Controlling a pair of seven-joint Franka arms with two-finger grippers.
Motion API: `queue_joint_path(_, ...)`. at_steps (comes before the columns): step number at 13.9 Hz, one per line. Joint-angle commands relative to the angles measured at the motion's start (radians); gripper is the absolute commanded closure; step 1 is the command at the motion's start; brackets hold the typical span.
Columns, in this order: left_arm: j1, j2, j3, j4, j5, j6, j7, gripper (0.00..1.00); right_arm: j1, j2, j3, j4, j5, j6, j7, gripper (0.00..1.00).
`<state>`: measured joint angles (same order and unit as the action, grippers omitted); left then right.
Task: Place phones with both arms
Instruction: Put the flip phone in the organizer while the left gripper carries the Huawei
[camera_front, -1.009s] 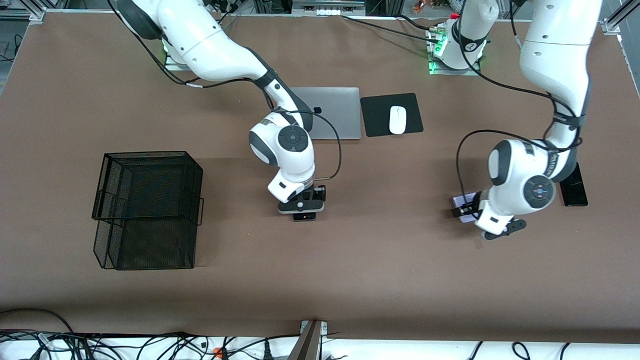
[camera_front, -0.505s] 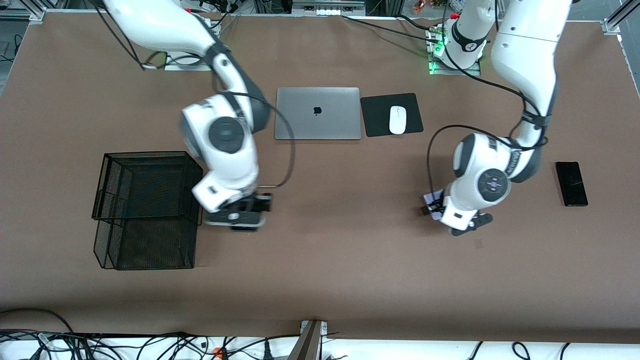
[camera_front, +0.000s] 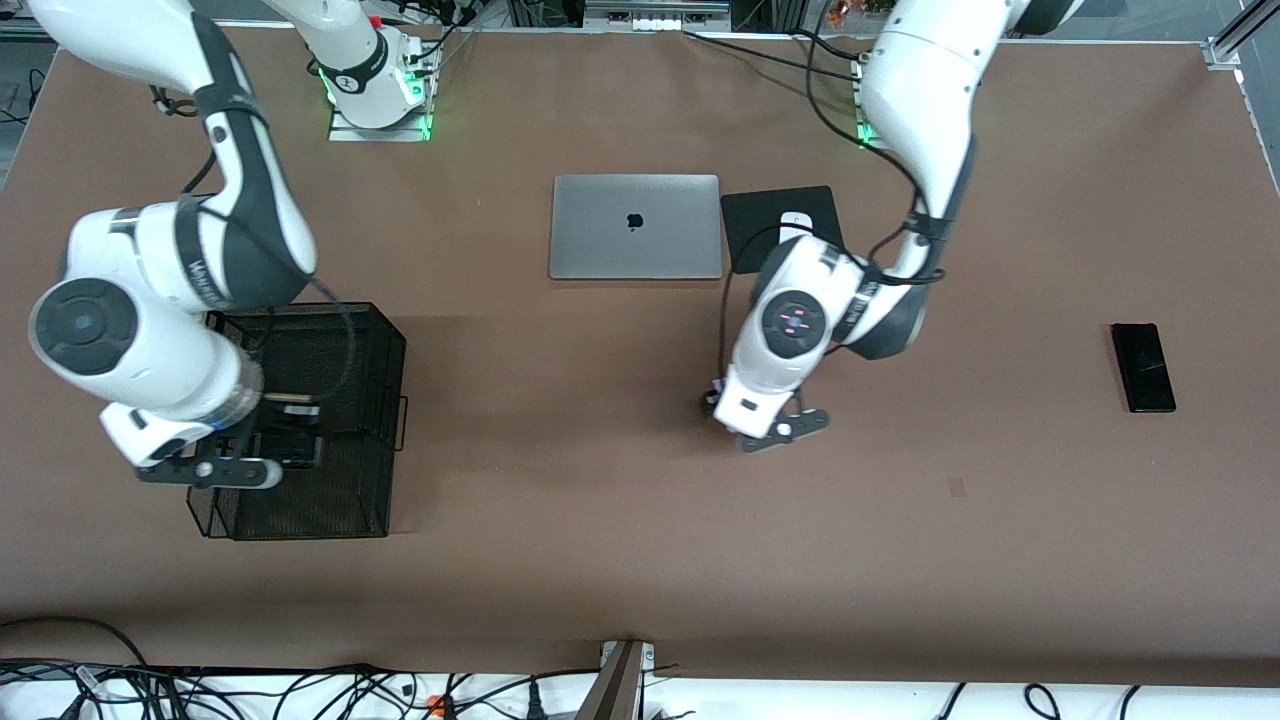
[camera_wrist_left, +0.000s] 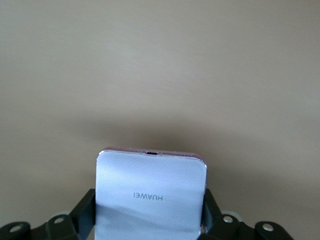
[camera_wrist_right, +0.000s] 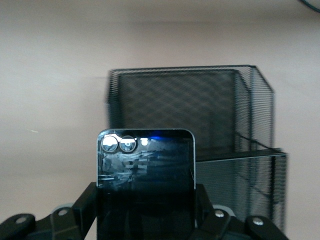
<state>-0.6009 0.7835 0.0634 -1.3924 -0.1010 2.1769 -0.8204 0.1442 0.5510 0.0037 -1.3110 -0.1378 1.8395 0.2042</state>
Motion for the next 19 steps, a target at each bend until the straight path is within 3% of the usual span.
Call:
queue_joint_path(1, -0.071, 0.107, 0.021, 0.171, -0.023, -0.031, 0.000, 1.00, 0.014, -0.029, -0.050, -0.050, 0.017, -0.005, -0.043, 0.95)
queue_joint_path(4, -0.137, 0.192, 0.024, 0.288, -0.017, -0.029, 0.000, 1.00, 0.011, -0.029, -0.083, -0.082, 0.018, 0.007, -0.043, 0.95)
queue_joint_path(8, -0.206, 0.244, 0.047, 0.305, -0.011, -0.022, -0.036, 1.00, -0.005, -0.069, -0.116, -0.180, 0.124, 0.021, -0.045, 0.95)
queue_joint_path(11, -0.221, 0.278, 0.058, 0.319, -0.011, 0.000, -0.057, 1.00, -0.011, -0.146, -0.131, -0.315, 0.129, 0.056, -0.060, 0.95)
queue_joint_path(15, -0.230, 0.306, 0.062, 0.319, -0.009, 0.032, -0.071, 1.00, -0.023, -0.244, -0.143, -0.534, 0.129, 0.235, -0.114, 0.95)
queue_joint_path(18, -0.231, 0.324, 0.064, 0.317, -0.009, 0.058, -0.094, 1.00, -0.023, -0.252, -0.180, -0.588, 0.129, 0.291, -0.199, 0.95)
queue_joint_path(19, -0.231, 0.326, 0.065, 0.319, -0.009, 0.058, -0.118, 0.74, -0.025, -0.250, -0.194, -0.599, 0.132, 0.293, -0.219, 0.94)
